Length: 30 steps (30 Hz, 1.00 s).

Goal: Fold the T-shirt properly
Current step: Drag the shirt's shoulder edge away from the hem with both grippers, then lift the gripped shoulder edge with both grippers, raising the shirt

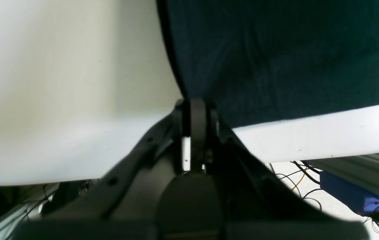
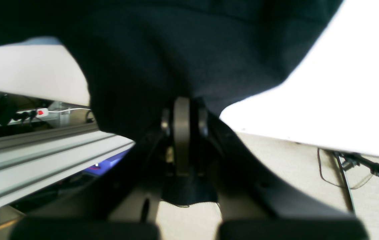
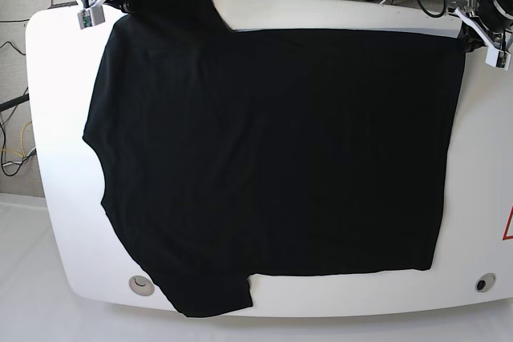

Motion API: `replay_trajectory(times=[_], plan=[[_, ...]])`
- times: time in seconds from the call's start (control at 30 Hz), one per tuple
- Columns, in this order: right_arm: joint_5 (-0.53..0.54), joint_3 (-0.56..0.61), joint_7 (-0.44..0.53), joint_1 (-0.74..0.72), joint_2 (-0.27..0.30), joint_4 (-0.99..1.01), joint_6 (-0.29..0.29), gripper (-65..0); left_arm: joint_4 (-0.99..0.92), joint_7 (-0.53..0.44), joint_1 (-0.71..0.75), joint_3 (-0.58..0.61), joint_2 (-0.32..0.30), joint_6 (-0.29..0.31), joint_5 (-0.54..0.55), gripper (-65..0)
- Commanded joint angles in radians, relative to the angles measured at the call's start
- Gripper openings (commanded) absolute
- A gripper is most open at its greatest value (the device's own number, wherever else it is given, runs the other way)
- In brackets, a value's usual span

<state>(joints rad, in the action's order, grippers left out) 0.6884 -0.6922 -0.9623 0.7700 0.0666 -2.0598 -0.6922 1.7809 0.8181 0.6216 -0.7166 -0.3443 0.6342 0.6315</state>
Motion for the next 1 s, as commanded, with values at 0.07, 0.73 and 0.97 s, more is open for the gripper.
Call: replay_trajectory(times=[0.07,0.73,0.97], plan=[[0.014,-0.008,0.009,0.034,0.008,-0.025,-0.006,-65.0,0.01,-0.013,0.019,-0.02,-0.017,0.006,0.009,-65.0],[0.001,-0.01,-0.008,-0.283,0.042,0.016,-0.006,-65.0,-0.021,-0.023,-0.247,0.052,-0.019,-0.065,-0.045,-65.0],[-0.011,-0.007,-0.014,-0.338,0.038,0.025,-0.006,-65.0,-0.028,-0.021,-0.322,0.049,-0.019,-0.065,-0.043,-65.0]])
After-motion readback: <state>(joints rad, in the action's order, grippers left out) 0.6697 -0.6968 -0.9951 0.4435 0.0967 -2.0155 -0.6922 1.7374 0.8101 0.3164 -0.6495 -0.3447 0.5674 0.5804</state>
